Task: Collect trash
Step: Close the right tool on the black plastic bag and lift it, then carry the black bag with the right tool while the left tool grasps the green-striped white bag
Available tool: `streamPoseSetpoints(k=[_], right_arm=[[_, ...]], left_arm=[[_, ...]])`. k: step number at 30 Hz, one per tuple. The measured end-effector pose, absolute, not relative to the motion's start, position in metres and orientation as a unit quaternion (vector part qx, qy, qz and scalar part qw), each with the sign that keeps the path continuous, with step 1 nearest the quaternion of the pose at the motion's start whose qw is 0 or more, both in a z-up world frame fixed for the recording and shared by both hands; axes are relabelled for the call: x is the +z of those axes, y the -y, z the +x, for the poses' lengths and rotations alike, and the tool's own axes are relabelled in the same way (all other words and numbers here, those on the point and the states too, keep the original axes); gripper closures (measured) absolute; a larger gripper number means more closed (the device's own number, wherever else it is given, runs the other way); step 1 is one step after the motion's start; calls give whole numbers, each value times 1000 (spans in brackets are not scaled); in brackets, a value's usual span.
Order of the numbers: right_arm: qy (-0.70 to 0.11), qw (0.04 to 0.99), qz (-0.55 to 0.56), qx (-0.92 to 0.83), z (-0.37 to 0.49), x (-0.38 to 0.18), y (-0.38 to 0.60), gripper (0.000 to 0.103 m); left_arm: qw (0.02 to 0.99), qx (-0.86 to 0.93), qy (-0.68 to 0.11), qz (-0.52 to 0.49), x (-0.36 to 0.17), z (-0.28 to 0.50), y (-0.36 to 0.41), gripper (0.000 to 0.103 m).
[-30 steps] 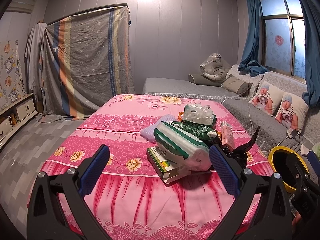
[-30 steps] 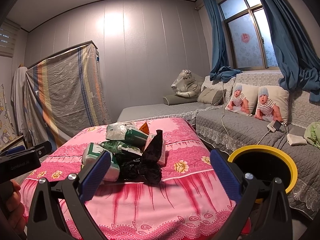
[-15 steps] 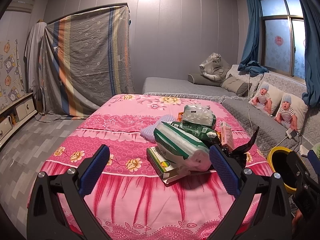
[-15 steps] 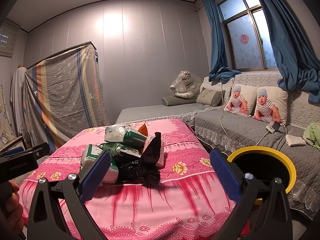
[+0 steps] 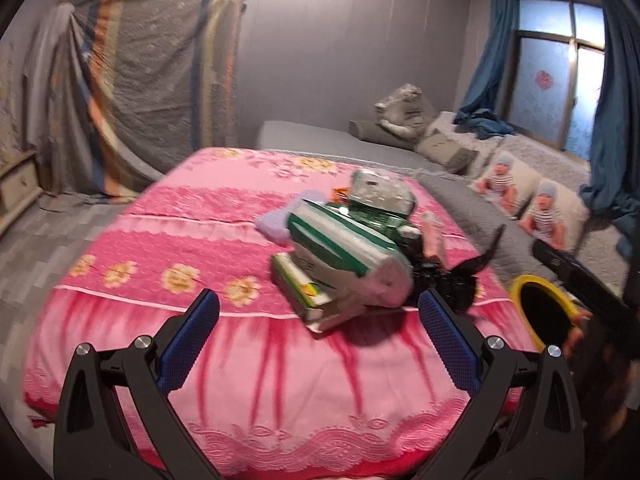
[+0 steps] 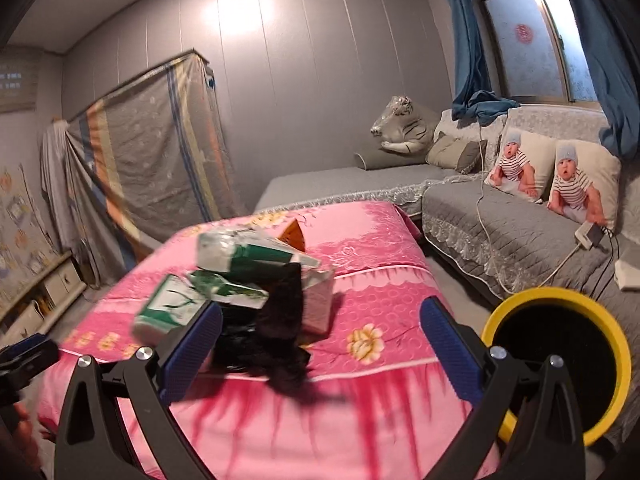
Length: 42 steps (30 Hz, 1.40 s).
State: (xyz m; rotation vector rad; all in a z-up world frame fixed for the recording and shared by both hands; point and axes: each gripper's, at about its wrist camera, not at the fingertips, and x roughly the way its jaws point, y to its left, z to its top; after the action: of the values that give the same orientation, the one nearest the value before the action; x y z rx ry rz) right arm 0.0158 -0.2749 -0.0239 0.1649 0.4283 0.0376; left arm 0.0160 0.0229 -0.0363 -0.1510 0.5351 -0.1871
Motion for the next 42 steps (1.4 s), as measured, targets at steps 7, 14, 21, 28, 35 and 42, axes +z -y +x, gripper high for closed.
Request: streamPoseSetpoints(k=[7,14,21,28,35,42], right_arm=[[-271,957,90,40,62,-45,266,7],[-304,946,106,47,93,-63,261,7],[-329,934,126,63,113,-75,262,33],[-357,917,141,110,115,-84,256,72],[-365,906,154,150,113,-83,254,99],[-319,905,169,223,85,-45,254,99]], left_arm=[[927,-188,-304,-116,-60,38,-19,8],[957,-103,-261,-70,-48,57,-44,7],[957,-78,-279,-37,-43,87,-68,7],[947,-108,-300,-22,-52,93,-56,7],[943,-126,-308,-15,-50,104,-41,7],[939,-145,-312,-2,-46,110,-26,7]])
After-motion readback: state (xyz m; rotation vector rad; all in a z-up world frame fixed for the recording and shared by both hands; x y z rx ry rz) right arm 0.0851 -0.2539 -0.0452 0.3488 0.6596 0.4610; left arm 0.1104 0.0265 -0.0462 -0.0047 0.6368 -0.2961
